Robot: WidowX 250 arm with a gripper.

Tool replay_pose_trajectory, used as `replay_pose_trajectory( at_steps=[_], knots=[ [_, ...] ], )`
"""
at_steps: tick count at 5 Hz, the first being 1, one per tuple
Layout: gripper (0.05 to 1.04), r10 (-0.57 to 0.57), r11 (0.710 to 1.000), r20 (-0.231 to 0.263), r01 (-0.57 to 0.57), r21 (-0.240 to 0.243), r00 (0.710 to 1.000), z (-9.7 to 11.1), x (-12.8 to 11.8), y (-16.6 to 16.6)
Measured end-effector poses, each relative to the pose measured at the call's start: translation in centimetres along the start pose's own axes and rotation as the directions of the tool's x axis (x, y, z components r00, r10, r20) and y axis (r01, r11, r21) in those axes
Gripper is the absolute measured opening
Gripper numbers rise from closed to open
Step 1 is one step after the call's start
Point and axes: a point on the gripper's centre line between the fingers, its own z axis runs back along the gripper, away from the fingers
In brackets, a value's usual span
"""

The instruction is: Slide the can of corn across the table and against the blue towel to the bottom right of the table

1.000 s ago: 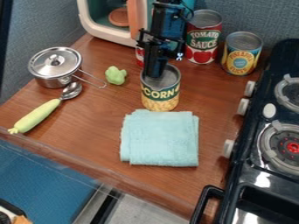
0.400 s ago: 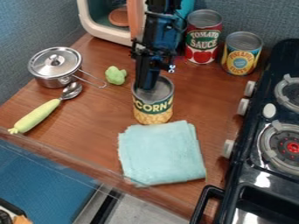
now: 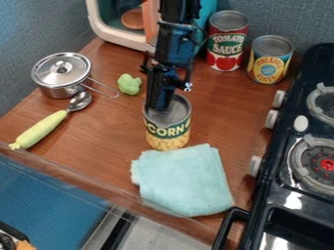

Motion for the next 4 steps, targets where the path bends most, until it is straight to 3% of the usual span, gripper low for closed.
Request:
replay_pose_trajectory(
  at_steps=[4],
  knots=[
    [0.05,-0.037,0.999,-0.027,0.037,0.004,0.999,-2.1,-3.4,-2.3]
  ],
)
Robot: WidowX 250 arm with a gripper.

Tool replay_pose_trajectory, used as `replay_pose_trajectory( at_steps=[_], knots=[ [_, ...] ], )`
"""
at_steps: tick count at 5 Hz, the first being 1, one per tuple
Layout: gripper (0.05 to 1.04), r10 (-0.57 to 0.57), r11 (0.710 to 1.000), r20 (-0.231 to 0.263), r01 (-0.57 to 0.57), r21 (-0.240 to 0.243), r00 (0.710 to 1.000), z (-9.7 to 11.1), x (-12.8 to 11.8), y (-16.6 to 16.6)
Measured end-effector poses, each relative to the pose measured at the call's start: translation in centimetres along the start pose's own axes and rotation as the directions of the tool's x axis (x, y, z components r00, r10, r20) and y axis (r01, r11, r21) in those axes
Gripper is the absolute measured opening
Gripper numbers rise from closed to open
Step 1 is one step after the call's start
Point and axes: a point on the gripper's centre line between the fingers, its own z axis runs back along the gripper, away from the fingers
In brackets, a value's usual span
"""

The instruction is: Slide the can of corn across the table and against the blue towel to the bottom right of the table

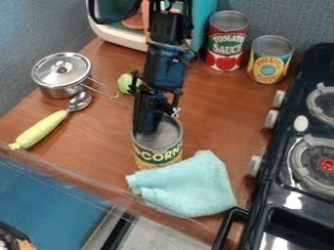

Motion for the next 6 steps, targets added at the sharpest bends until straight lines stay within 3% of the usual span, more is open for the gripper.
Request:
replay_pose_trajectory(
  at_steps=[3,4,6],
  knots=[
    [0.05,-0.046,0.999,-0.001,0.046,0.009,0.999,-0.7,-1.1,-0.8],
    [0.05,-0.069,0.997,0.025,0.069,0.029,0.997,-0.2,-0.6,-0.5],
    [0.05,-0.075,0.997,0.09,0.077,-0.021,0.993,5.0,-1.0,-1.7]
  ],
)
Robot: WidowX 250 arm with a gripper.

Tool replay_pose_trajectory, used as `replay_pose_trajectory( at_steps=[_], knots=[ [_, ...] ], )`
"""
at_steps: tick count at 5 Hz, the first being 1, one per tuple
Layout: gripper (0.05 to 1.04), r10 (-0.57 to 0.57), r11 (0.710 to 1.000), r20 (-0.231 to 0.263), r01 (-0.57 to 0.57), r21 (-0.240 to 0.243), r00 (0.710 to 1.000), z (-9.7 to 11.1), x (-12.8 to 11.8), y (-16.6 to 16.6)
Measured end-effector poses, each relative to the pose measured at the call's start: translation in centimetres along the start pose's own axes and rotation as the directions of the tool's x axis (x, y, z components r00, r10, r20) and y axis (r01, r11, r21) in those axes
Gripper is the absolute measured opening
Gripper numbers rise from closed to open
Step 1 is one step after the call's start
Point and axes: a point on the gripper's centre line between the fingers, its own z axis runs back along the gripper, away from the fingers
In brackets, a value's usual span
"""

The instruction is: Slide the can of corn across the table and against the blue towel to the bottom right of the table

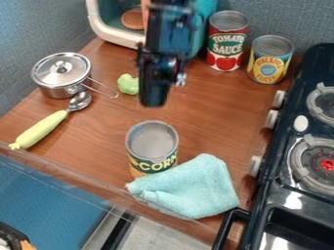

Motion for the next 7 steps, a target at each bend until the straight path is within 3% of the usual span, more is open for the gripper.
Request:
replay_pose_trajectory(
  at_steps=[1,2,3,4,5,6,7],
  knots=[
    [0.05,-0.029,1.0,0.089,0.028,0.012,0.996,3.5,0.2,-0.1],
    [0.071,-0.181,0.981,0.196,0.164,0.103,0.964,4.0,1.4,1.5],
    [0.214,-0.283,0.946,0.192,0.24,0.217,0.94,3.1,2.0,3.3],
    [0.471,-0.323,0.922,0.135,0.279,0.27,0.937,1.0,2.0,5.2],
    [0.786,-0.35,0.914,0.096,0.317,0.254,0.932,-1.1,2.0,7.0],
    [0.999,-0.404,0.899,0.085,0.379,0.218,0.911,0.0,1.6,7.1],
    [1.002,-0.408,0.898,0.085,0.383,0.216,0.909,0.1,1.5,7.1]
  ],
)
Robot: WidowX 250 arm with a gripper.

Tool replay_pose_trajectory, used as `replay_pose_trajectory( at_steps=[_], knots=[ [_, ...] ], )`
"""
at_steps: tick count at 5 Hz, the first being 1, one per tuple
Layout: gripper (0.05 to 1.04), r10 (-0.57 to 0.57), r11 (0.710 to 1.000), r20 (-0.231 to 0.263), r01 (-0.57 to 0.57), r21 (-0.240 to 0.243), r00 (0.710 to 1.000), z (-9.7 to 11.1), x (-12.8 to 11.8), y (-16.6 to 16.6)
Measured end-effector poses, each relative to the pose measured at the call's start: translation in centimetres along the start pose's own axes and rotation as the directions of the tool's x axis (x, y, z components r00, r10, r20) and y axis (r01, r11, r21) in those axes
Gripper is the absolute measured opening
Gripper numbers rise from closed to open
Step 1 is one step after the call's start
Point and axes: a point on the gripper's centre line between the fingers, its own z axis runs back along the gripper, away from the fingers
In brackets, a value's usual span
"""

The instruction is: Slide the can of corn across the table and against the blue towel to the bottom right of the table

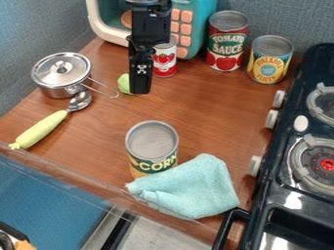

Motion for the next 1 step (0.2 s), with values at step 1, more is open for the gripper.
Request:
replay_pose_trajectory(
  at_steps=[1],
  knots=[
    [1.0,0.0,1.0,0.0,0.0,0.0,1.0,0.0,0.0,0.0]
  ],
)
